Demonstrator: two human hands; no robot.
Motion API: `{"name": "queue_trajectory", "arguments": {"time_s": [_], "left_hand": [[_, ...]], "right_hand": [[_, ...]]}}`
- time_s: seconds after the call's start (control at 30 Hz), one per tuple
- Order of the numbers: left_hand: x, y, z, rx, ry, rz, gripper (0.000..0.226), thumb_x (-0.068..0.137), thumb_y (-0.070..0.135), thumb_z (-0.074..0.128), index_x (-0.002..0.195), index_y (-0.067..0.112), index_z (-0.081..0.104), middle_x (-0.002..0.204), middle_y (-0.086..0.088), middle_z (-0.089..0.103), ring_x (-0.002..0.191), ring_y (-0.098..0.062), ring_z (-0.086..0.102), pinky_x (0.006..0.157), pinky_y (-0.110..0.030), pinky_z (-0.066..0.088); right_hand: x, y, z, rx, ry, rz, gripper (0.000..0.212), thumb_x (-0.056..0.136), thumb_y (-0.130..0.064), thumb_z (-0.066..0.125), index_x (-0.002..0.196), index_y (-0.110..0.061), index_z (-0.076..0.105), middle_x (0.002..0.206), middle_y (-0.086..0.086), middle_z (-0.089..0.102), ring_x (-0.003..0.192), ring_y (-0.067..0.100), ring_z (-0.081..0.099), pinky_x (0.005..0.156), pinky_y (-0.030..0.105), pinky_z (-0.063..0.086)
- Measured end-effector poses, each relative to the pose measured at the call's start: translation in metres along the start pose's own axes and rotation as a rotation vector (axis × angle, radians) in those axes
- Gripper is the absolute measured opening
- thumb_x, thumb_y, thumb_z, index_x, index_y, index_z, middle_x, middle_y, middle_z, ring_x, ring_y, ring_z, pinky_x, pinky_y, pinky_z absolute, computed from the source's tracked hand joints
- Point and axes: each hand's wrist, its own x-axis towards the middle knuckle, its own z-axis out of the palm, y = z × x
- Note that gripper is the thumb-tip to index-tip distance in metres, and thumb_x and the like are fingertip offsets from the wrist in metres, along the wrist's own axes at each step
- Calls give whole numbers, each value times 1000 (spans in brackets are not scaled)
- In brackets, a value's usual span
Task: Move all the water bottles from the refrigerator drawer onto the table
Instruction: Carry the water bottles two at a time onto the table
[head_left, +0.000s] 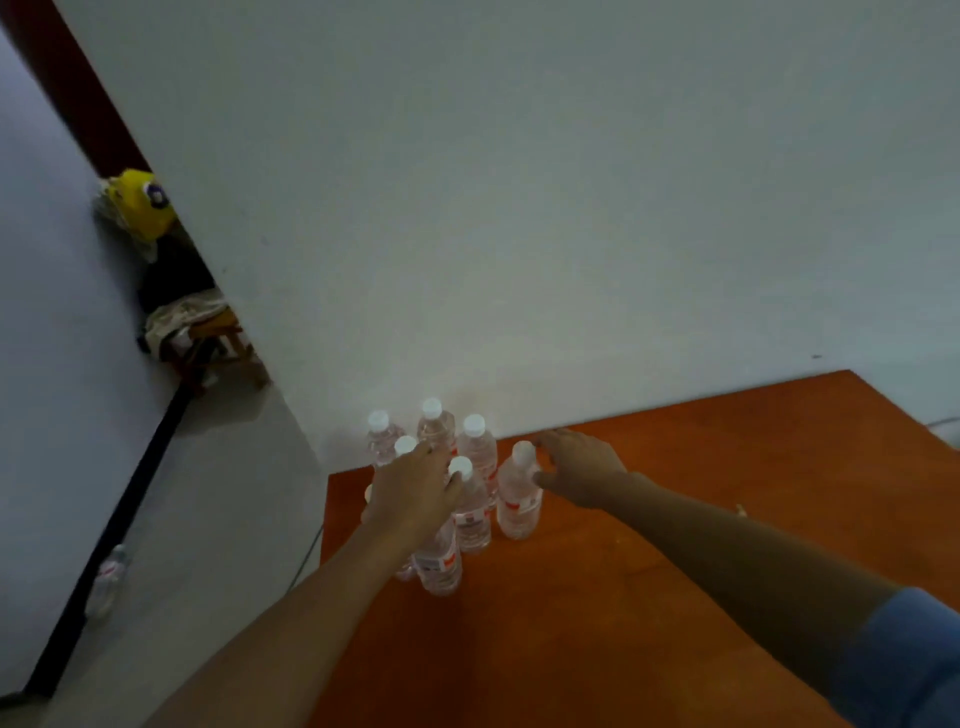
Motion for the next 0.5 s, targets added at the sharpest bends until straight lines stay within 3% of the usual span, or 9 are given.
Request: {"name": "queue_trajectory", "arguments": {"time_s": [0.13,0.33,0.5], "left_hand": [[17,42,-17,9,31,124,24,95,41,46,96,20,58,93,3,65,74,-14,60,64,-31,52],[17,161,-17,-41,6,356,25,95,39,48,103,19,60,94,2,64,72,-12,56,64,-25,46],[-16,291,-6,-45,-60,583,24,94,40,48,101,19,59,97,0,64,82,-18,62,70,-33,53]], "right_hand": [[-45,35,-34,4,35,132,49,92,-40,58,135,-20,48,128,3,58,110,24,58,86,37,50],[-154,114,-67,26,90,365,47,95,-39,57,136,-20,48,128,3,57,111,23,57,89,36,50],[-284,185,-78,47,143,594,45,93,-42,58,133,-23,52,118,1,61,101,18,60,83,34,55]]}}
